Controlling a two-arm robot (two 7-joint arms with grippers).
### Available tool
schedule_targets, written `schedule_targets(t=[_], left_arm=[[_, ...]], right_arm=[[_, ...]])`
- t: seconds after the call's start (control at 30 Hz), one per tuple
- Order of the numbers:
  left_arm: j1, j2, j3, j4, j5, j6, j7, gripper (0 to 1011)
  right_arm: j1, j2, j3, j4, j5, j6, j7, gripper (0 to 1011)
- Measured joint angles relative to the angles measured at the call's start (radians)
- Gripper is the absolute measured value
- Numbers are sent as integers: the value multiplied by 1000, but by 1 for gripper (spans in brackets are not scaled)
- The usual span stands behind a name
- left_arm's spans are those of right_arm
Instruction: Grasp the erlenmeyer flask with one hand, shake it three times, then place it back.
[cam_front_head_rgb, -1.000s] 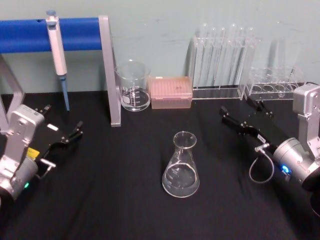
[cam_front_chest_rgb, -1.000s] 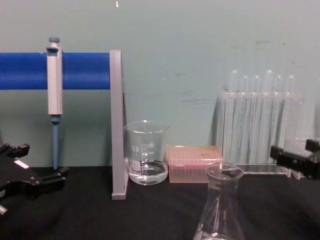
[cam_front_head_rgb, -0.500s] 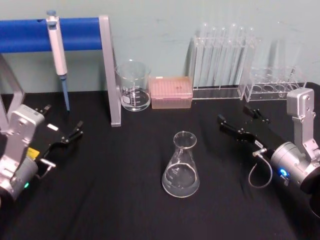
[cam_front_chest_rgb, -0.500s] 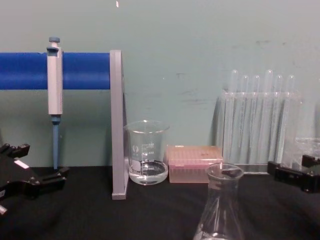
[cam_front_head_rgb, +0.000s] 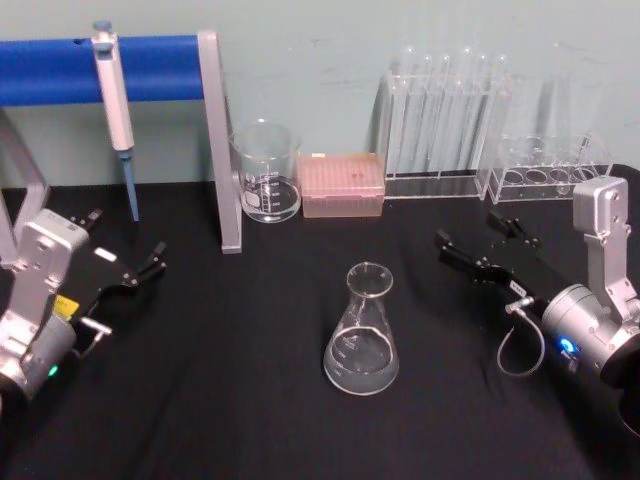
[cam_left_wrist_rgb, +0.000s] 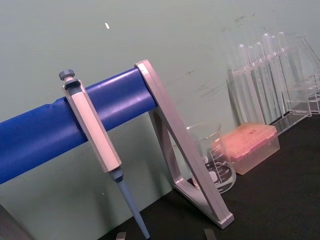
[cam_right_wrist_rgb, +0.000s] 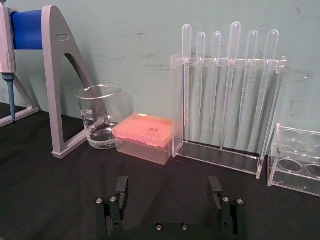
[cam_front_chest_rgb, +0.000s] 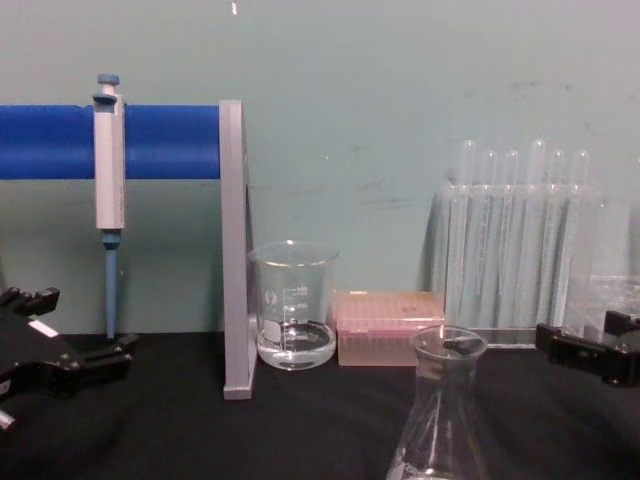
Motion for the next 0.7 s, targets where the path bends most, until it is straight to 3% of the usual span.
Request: schedule_targets(t=[0.7], left_arm=[[0, 0, 0, 0, 0, 0, 0, 1001]], right_arm=[[-1, 1, -1, -1, 0, -1, -2, 1003]])
